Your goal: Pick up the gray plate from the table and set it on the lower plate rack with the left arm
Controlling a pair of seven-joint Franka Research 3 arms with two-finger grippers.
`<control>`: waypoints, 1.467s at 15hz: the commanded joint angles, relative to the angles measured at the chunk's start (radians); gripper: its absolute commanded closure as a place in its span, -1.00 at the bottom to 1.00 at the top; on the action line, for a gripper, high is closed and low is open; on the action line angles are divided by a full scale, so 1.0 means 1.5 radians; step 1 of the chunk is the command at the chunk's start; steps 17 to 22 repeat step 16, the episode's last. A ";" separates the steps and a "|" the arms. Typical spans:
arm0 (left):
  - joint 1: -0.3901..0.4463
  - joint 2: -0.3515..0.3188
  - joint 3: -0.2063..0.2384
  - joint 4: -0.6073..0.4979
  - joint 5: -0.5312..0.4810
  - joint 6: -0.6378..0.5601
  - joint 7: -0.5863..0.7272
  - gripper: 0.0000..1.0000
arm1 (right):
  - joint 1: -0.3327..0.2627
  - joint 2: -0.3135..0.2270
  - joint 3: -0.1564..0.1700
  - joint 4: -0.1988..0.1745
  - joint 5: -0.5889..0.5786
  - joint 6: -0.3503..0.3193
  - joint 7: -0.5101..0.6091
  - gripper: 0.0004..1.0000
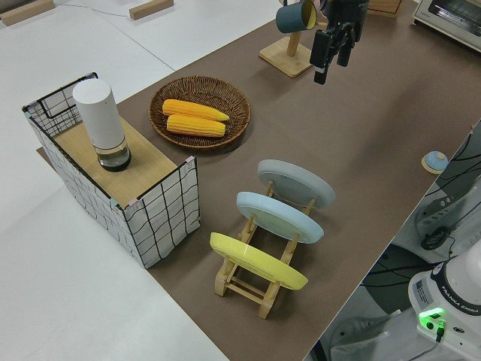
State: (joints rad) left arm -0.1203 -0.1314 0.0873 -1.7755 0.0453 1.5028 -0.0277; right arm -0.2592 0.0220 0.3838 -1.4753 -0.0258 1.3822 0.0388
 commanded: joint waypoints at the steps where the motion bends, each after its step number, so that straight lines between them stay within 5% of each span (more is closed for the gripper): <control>1: 0.002 -0.002 0.008 0.032 -0.034 0.002 0.033 -1.00 | -0.015 -0.001 0.014 0.004 -0.004 -0.007 0.008 -0.97; 22: 0.018 0.004 -0.022 0.082 -0.059 0.002 0.026 -1.00 | -0.015 -0.001 0.014 0.005 -0.004 -0.008 0.008 -0.97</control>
